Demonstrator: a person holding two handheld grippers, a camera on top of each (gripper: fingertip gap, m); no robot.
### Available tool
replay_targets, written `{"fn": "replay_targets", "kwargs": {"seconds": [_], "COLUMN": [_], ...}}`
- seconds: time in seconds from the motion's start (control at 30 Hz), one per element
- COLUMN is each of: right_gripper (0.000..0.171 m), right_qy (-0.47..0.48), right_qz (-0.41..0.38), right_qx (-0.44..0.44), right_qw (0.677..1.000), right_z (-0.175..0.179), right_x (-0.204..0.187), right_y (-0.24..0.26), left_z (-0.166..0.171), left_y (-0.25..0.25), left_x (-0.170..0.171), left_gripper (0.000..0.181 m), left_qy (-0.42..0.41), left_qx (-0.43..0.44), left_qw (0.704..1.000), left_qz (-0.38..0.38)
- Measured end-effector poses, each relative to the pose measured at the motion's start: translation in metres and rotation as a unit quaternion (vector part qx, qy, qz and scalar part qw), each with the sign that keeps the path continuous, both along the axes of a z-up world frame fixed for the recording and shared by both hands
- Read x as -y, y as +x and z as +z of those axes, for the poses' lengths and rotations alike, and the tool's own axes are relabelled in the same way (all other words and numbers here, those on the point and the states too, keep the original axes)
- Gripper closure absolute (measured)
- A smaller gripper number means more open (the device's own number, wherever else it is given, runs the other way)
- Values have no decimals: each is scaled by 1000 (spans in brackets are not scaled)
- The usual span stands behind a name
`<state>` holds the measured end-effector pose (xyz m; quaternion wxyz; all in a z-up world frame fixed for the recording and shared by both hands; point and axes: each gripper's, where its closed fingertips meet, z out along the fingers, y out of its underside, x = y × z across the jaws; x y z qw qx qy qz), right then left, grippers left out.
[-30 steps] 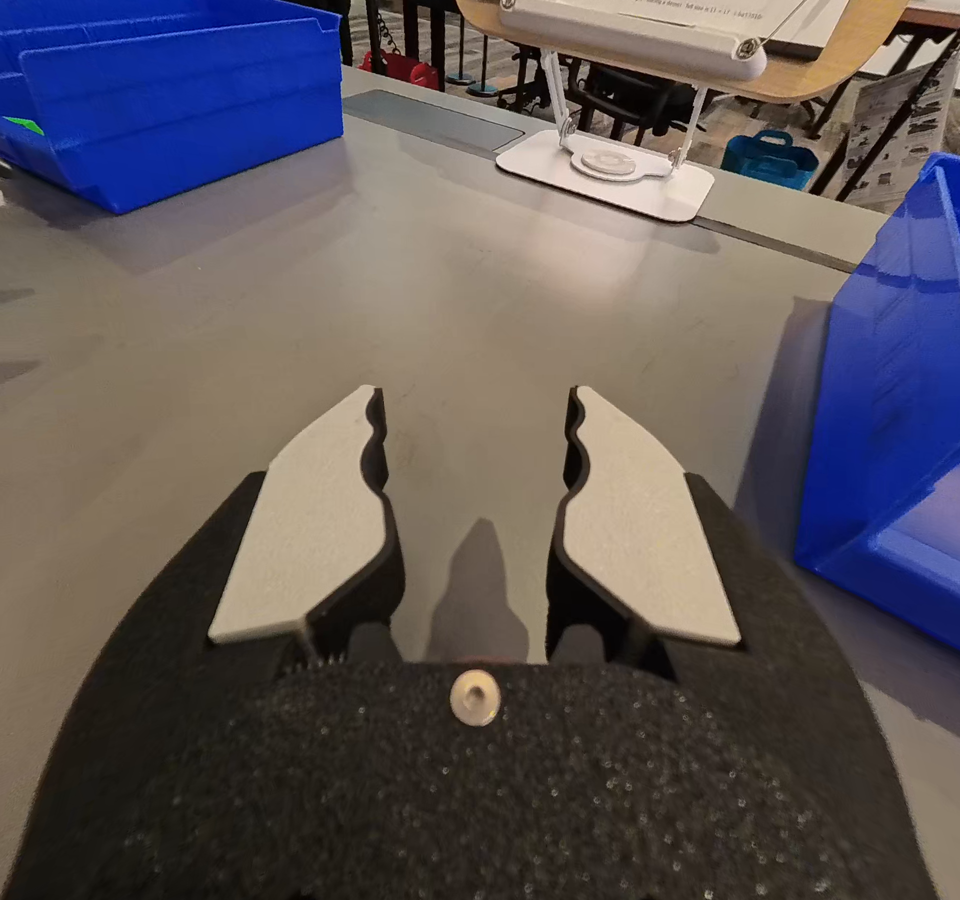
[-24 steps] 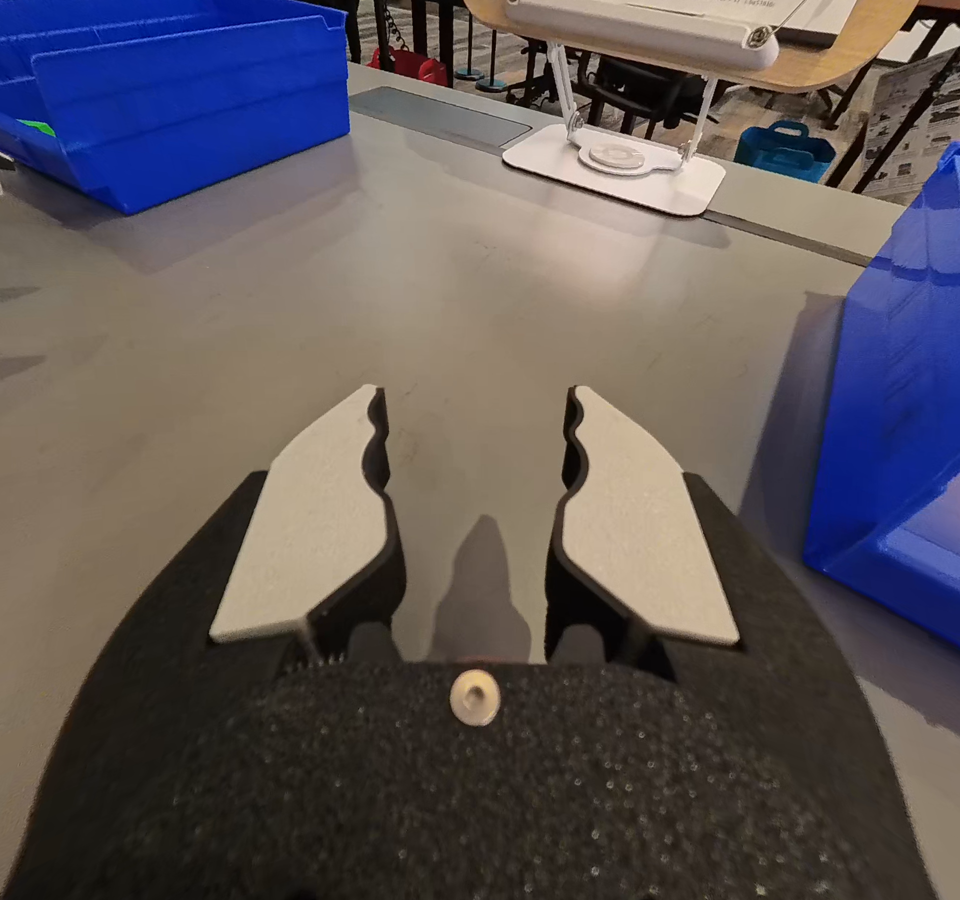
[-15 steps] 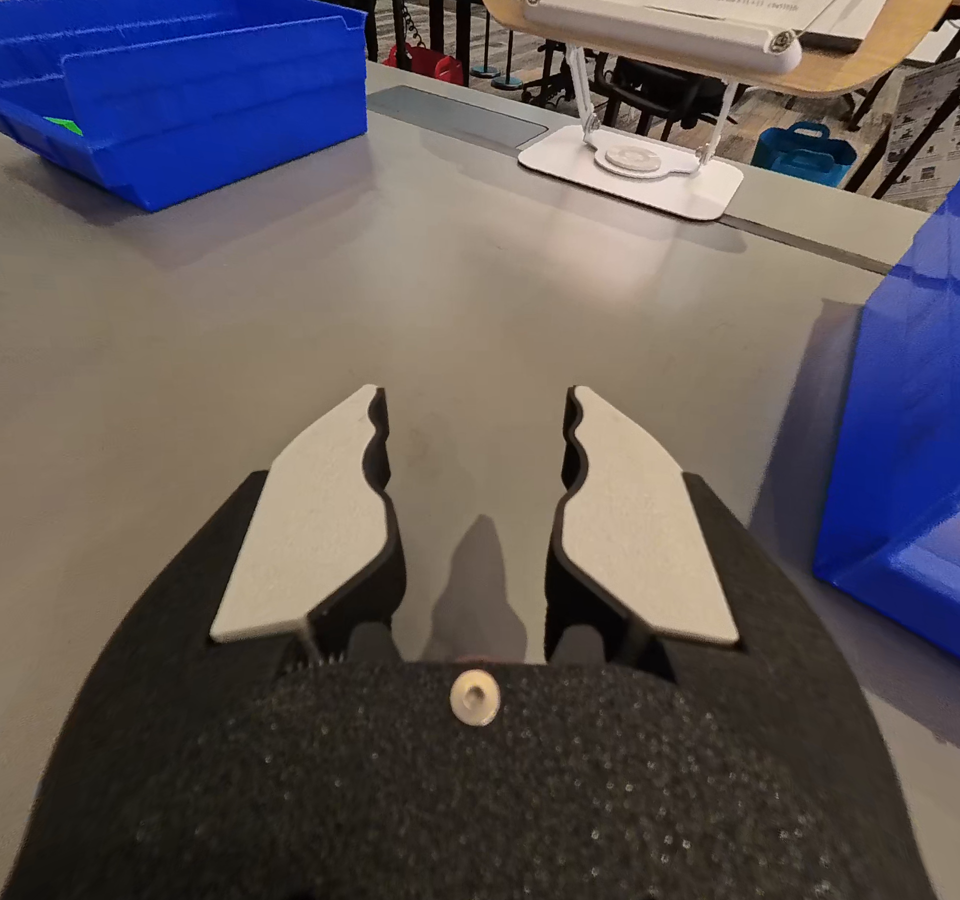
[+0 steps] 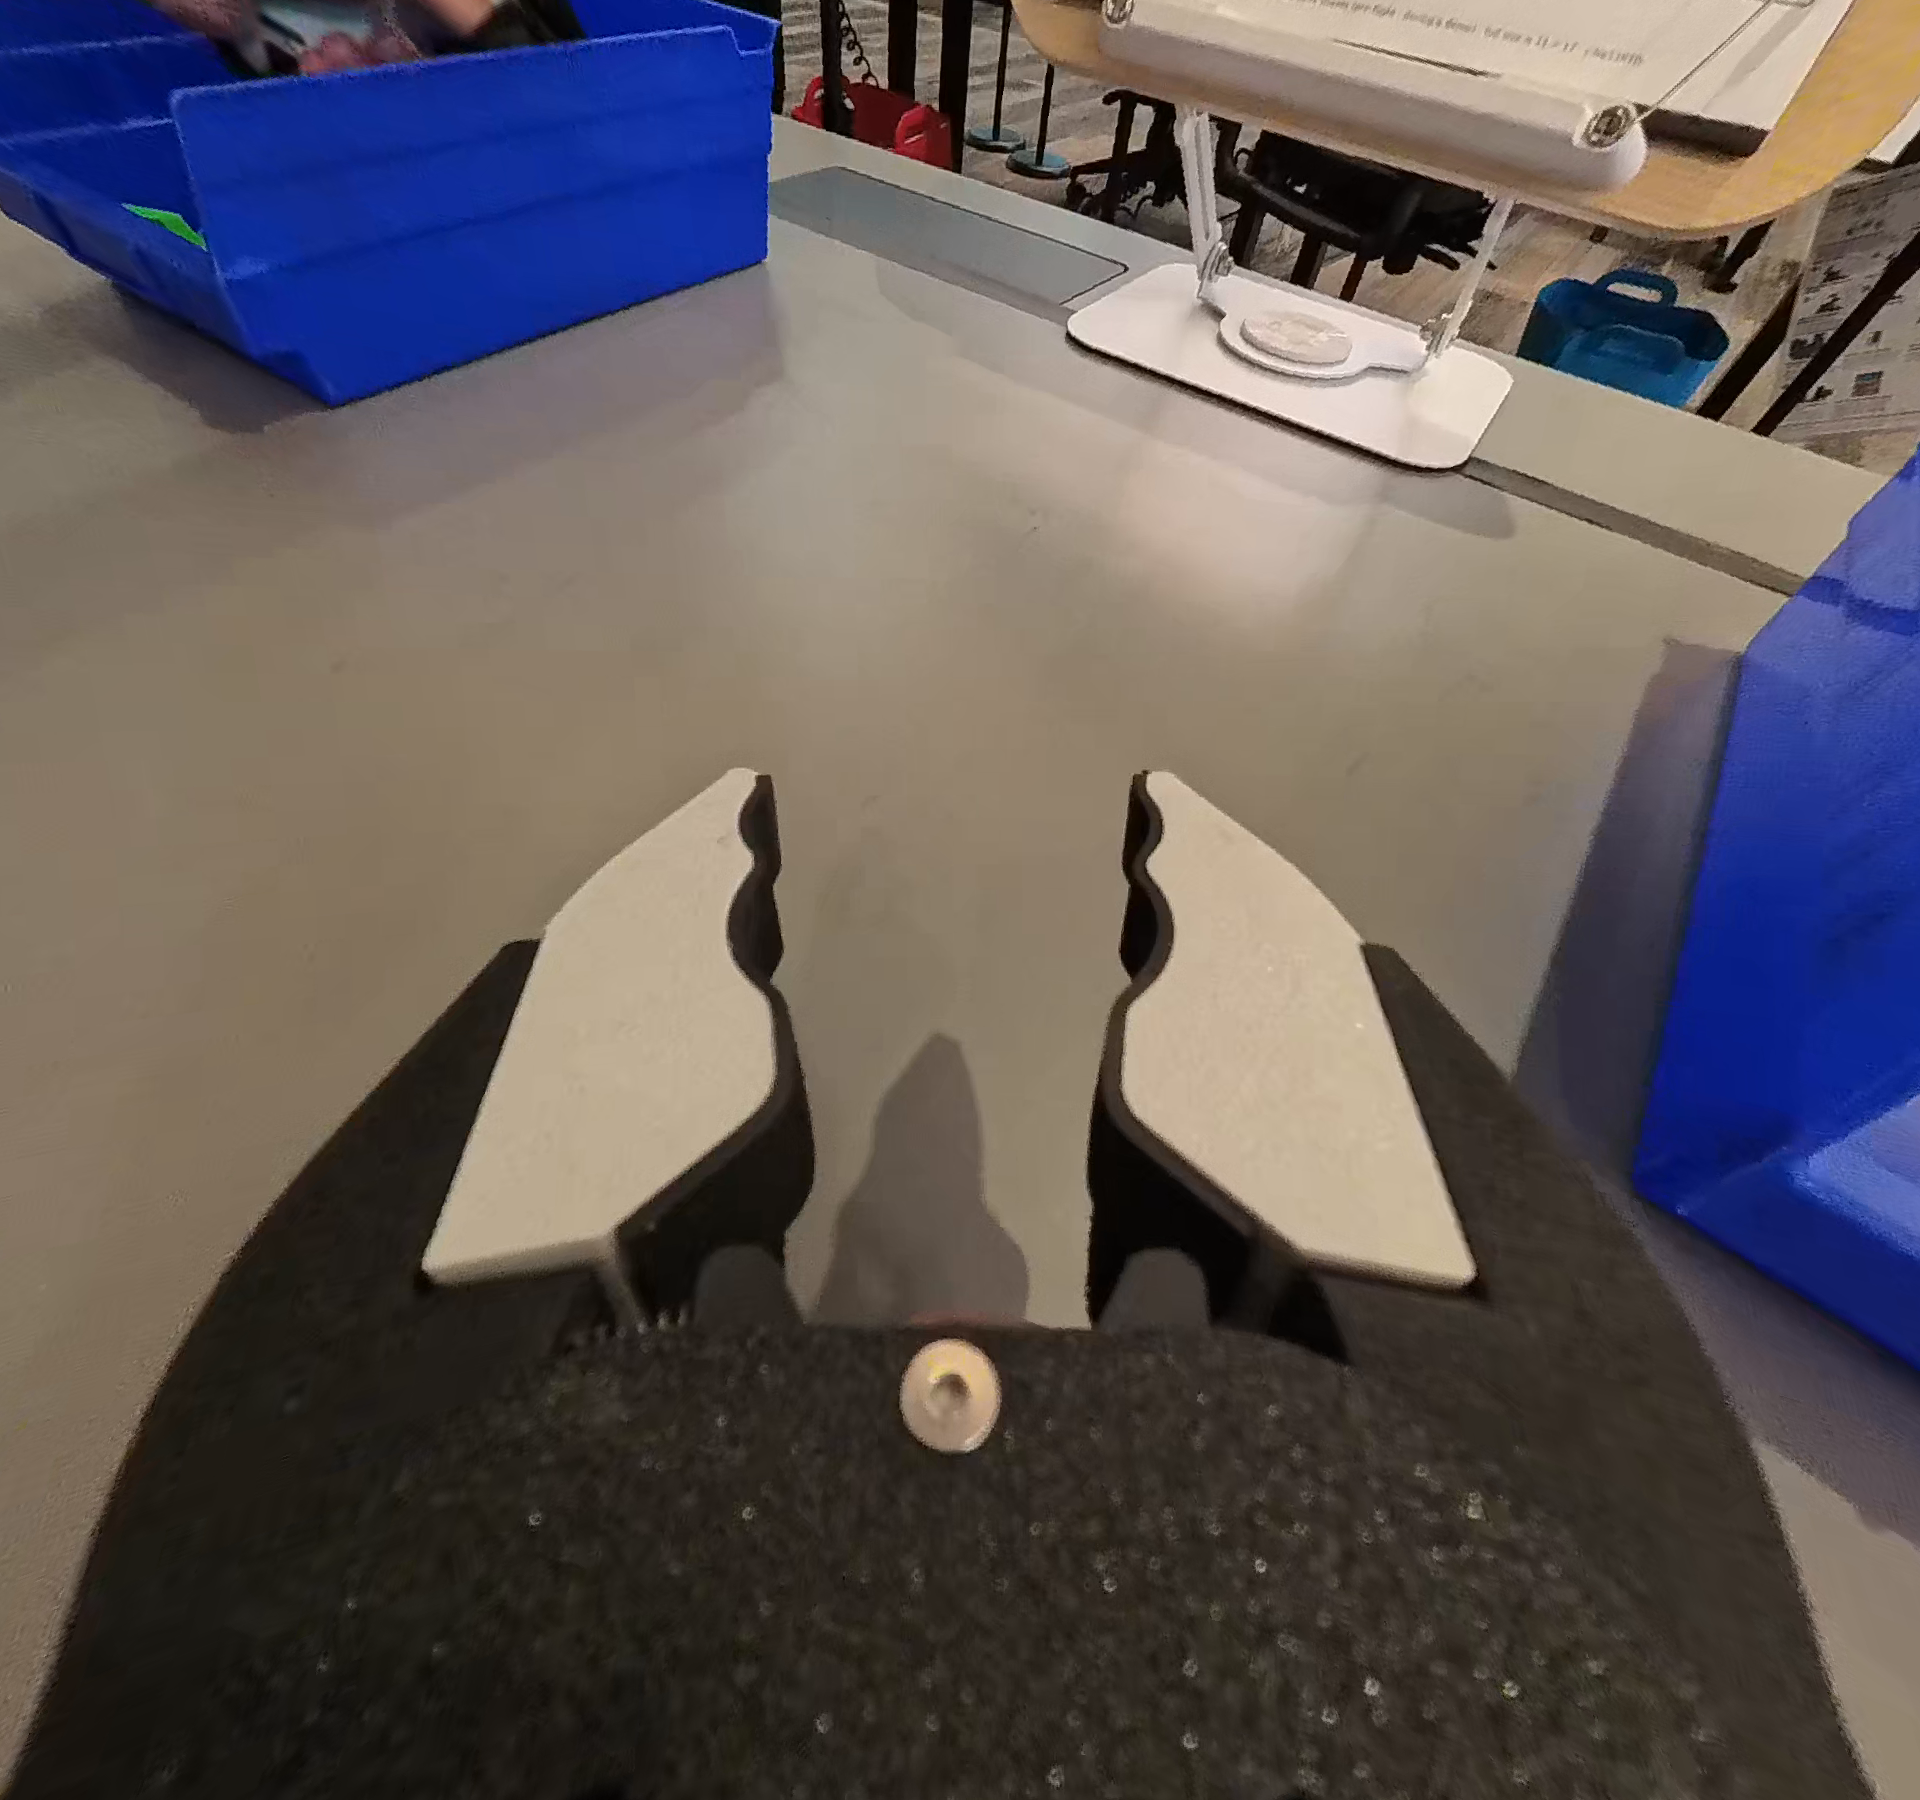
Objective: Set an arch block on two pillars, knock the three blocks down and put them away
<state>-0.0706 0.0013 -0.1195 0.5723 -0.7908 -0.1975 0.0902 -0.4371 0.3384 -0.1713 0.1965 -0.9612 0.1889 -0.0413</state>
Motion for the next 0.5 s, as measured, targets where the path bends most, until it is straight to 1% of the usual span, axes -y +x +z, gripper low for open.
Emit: {"fn": "replay_targets", "kwargs": {"seconds": [0.07, 0.13, 0.23, 0.3, 0.37, 0.4, 0.43, 0.5], "right_gripper": [108, 108, 108, 109, 112, 113, 113, 112], "right_qy": [2, 3, 0, -3, -1, 0, 4, 22], "right_qz": [-1, 0, 5, 13, 28, 41, 54, 83], "right_qx": [4, 4, 2, 5, 10, 14, 22, 34], "right_qw": [1000, 1000, 1000, 1000, 1000, 999, 998, 996], "right_z": [1, 2, 1, 1, 5, 9, 14, 30], "right_x": [-1, -2, -5, -8, -14, -17, -21, -31], "right_y": [1, 0, -2, -4, -7, -9, -12, -19], "left_z": [-10, -15, -14, -3, 26, 48, 74, 128], "left_y": [-9, -12, -16, -7, 7, 17, 30, 61], "left_x": [-5, -8, -4, 8, 24, 34, 46, 82], "left_gripper": [95, 109, 109, 110, 110, 110, 110, 110], "left_qy": [-7, -11, -24, -35, -27, -17, -7, -5], "left_qx": [-22, -10, 10, 64, 151, 207, 271, 399], "left_qw": [1000, 1000, 1000, 997, 988, 978, 962, 916], "left_qz": [3, 3, -7, -12, -9, -10, -15, -34]}}
